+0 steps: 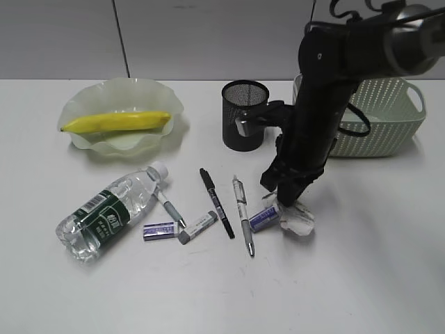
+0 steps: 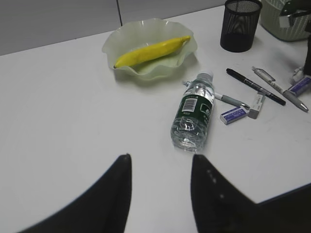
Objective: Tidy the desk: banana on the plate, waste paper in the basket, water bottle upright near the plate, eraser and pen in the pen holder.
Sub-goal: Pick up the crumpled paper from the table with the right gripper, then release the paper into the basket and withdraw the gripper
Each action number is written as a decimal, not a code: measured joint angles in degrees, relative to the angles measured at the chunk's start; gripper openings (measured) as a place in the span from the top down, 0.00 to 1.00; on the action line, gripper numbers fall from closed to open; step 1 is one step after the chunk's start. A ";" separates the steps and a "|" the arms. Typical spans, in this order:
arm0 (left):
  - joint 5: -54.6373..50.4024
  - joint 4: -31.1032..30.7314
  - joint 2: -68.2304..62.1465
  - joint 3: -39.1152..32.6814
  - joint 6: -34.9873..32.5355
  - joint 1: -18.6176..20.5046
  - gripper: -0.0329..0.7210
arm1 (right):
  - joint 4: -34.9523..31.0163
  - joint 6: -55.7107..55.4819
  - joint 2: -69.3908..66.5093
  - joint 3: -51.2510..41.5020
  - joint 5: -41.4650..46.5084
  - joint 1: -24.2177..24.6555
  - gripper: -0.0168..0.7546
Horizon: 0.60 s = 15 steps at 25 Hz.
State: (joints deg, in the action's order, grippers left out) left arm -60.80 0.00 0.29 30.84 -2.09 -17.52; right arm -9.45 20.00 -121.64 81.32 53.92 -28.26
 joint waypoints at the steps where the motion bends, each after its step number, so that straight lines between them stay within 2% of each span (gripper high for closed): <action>1: 0.00 0.00 0.00 0.00 0.00 0.00 0.55 | 0.29 0.00 1.08 0.00 0.00 0.00 0.90; 5: 0.00 0.00 0.00 0.00 0.00 0.00 0.55 | 2.59 -0.77 6.47 0.27 0.00 0.00 0.91; 10: 0.00 0.00 0.00 0.00 0.00 0.00 0.55 | 9.45 -4.70 14.38 0.46 -0.99 0.00 0.91; 15: 0.00 0.00 0.00 0.00 0.00 0.00 0.55 | 27.10 -18.27 18.20 0.83 -8.81 1.28 0.91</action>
State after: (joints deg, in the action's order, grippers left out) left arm -60.80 0.00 0.29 30.84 -2.09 -17.52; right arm 17.65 1.74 -103.45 82.15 45.11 -26.98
